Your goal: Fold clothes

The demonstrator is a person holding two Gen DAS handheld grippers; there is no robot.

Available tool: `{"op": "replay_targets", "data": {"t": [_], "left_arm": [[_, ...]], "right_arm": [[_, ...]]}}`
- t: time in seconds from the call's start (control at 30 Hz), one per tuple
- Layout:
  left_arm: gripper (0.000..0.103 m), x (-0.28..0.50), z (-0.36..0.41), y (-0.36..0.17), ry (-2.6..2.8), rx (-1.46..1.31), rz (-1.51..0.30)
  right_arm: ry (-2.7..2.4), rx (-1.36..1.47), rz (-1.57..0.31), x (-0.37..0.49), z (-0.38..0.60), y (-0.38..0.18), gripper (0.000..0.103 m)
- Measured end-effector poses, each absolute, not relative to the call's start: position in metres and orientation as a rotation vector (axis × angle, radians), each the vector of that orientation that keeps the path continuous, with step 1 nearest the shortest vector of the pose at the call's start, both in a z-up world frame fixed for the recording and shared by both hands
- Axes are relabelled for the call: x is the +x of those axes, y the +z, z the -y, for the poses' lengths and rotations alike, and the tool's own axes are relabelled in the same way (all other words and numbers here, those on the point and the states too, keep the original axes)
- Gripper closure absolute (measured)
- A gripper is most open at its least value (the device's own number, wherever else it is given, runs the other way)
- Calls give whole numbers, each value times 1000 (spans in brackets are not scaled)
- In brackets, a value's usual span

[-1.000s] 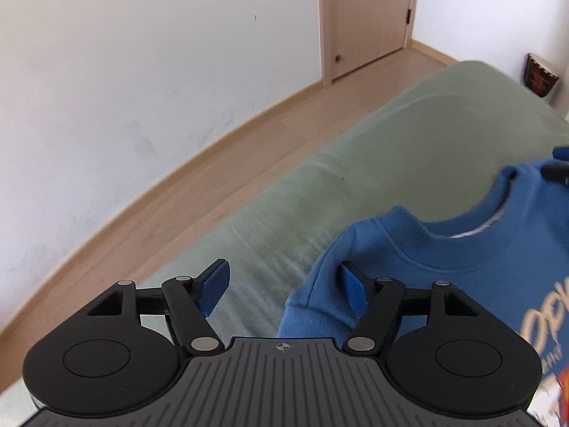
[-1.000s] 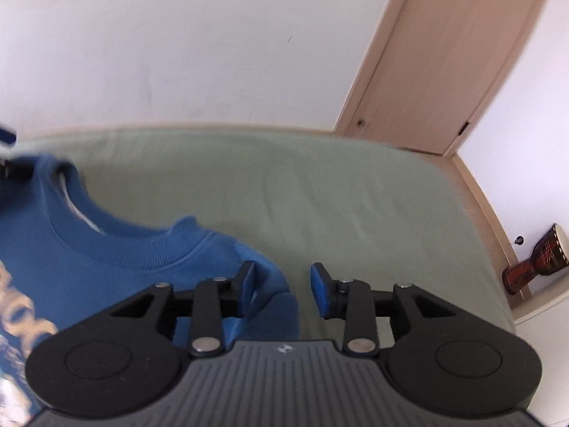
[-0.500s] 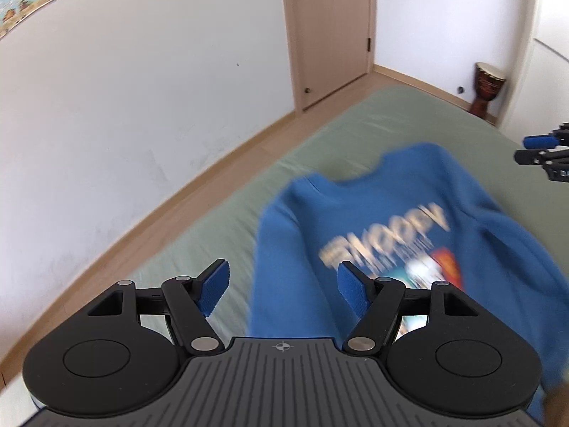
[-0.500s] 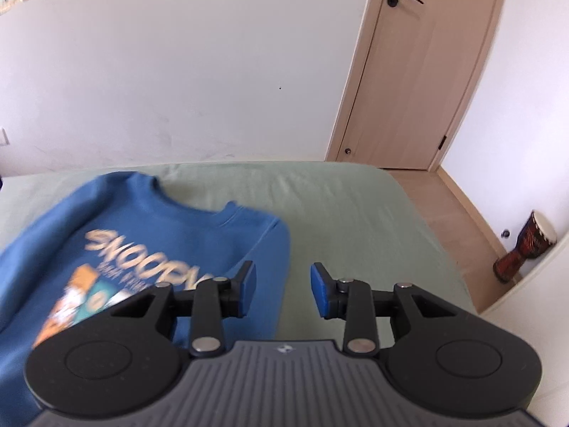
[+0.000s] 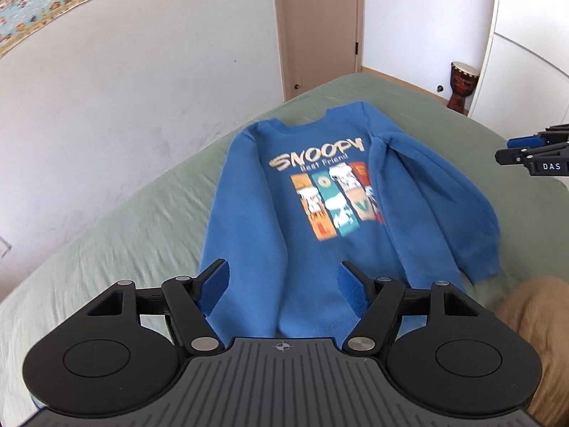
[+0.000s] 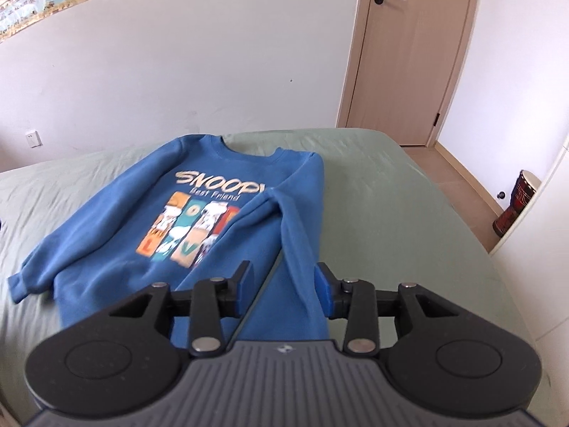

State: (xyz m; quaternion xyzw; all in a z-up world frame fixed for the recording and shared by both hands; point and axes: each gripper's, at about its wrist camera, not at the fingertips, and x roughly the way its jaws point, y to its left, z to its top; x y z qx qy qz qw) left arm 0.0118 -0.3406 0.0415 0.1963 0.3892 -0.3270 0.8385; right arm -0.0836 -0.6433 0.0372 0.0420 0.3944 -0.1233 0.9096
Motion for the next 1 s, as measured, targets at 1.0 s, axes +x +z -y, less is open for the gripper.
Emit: {"op": "replay_targets", "data": {"t": [1.0], "left_arm": [[36,-19,335,5,-758,351,-860]], "right_arm": [[-320,142,-896,-111,649,11,57]]}}
